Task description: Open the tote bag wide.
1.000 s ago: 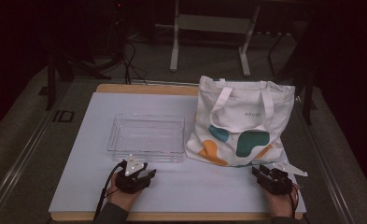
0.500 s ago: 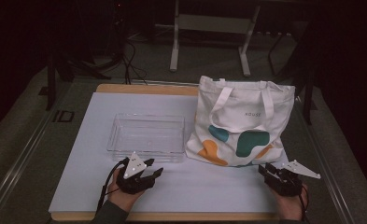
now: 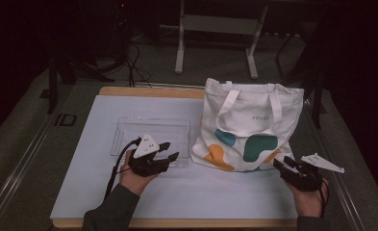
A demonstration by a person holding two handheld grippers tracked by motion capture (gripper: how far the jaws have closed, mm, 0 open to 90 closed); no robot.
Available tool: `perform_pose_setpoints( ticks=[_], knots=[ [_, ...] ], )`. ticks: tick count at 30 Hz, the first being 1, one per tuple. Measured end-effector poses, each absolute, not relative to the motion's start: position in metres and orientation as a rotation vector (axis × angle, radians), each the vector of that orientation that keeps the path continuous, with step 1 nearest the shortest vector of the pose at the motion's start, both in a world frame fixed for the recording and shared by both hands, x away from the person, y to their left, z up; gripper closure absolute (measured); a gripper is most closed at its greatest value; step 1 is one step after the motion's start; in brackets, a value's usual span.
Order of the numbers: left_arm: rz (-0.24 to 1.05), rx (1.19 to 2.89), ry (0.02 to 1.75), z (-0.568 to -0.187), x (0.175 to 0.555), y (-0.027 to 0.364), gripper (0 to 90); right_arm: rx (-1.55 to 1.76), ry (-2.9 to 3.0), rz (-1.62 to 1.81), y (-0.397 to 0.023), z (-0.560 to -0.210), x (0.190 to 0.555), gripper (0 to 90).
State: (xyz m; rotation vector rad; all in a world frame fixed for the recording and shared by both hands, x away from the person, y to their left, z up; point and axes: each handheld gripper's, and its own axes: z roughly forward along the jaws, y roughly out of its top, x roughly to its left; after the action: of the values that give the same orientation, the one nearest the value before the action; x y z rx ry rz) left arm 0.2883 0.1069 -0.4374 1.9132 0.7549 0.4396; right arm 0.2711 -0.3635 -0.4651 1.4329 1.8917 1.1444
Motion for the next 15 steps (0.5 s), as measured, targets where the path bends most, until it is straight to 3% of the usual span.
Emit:
perform_pose_setpoints(
  ticks=[4,15],
  knots=[
    [0.398,1.909,0.734,-0.428,0.309,0.099,52.5,1.43,1.867,1.16,-0.364,-0.453,0.28,41.6],
    [0.407,1.955,0.739,-0.426,0.35,0.08,52.1,1.509,1.825,1.264,-0.372,-0.438,0.306,40.9]
  ],
)
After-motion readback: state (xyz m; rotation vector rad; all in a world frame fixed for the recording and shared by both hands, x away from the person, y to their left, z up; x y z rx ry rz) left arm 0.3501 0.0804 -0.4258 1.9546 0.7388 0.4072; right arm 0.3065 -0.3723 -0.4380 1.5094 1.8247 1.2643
